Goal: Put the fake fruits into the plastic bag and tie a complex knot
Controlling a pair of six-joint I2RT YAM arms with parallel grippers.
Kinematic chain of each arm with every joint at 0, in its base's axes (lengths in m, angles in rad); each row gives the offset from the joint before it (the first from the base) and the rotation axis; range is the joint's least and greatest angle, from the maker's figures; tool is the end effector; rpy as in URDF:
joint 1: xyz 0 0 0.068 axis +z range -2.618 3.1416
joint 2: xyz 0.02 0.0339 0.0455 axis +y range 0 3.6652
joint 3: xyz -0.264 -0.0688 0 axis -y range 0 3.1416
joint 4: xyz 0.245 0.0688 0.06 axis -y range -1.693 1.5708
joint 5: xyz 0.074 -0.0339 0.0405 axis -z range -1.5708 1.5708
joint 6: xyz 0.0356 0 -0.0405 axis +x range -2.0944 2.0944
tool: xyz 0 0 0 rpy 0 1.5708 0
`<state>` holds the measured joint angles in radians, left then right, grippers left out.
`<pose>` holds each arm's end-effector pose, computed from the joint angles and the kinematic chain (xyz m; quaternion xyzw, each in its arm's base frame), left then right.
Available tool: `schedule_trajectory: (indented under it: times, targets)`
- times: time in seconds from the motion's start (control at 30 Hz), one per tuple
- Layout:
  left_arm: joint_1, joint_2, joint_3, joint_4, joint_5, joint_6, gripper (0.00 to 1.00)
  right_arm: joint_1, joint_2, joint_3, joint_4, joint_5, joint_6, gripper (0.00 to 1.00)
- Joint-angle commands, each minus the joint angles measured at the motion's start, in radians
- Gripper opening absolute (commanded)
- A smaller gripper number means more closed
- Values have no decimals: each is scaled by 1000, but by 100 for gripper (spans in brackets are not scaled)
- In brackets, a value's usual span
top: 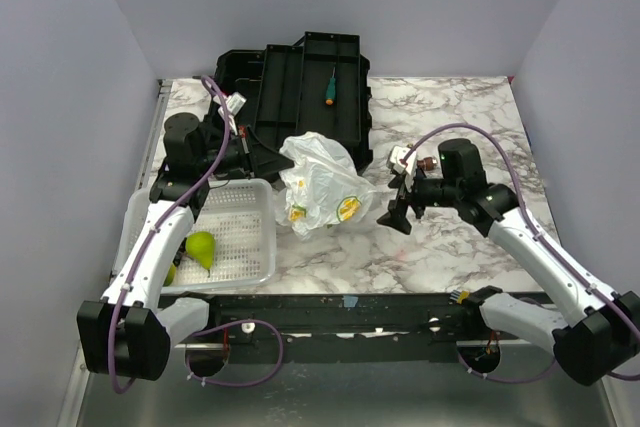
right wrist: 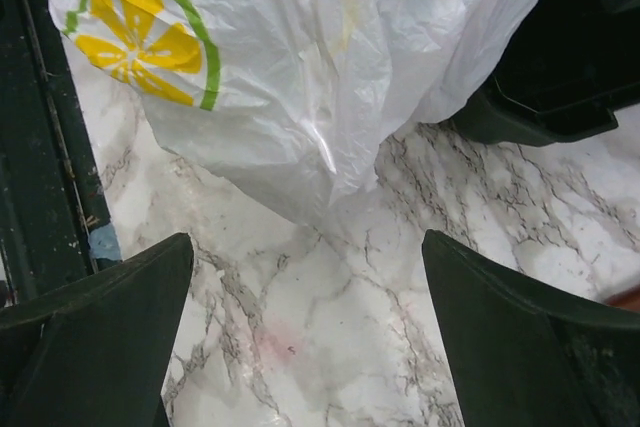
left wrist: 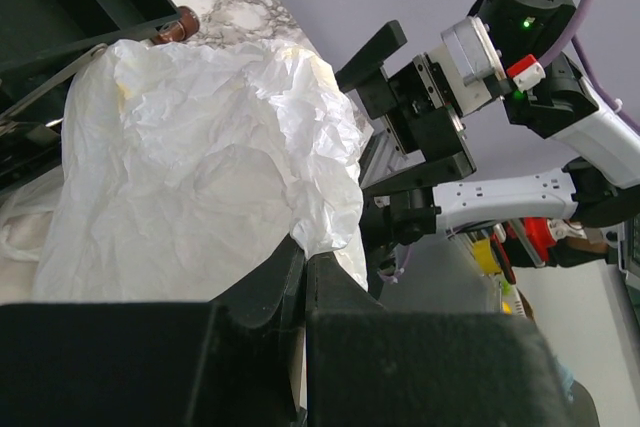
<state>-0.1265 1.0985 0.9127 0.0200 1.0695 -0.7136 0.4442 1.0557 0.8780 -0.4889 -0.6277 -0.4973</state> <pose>0.2358 -0.0615 0.3473 0.1252 0.7239 -0.5819 0.3490 0.1919 0.1145 0.2954 -0.5083 0.7014 0.2666 0.4227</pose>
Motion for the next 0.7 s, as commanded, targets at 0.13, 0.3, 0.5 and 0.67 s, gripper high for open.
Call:
schedule_trajectory:
  times: [0.13,0.3,0.5,0.67]
  targets:
    - [5,0,32,30,44,10,0,13,136,75,124,-168,95,100]
    - [5,16,46,38,41,-6,0,71,217,58,205,-114,77,95]
    - [32,8,48,13,41,22,0,66,194,41,79,-32,-9,1]
    - [113,4,77,-72,58,117,0,-48,94,1,-57,-27,-124,1]
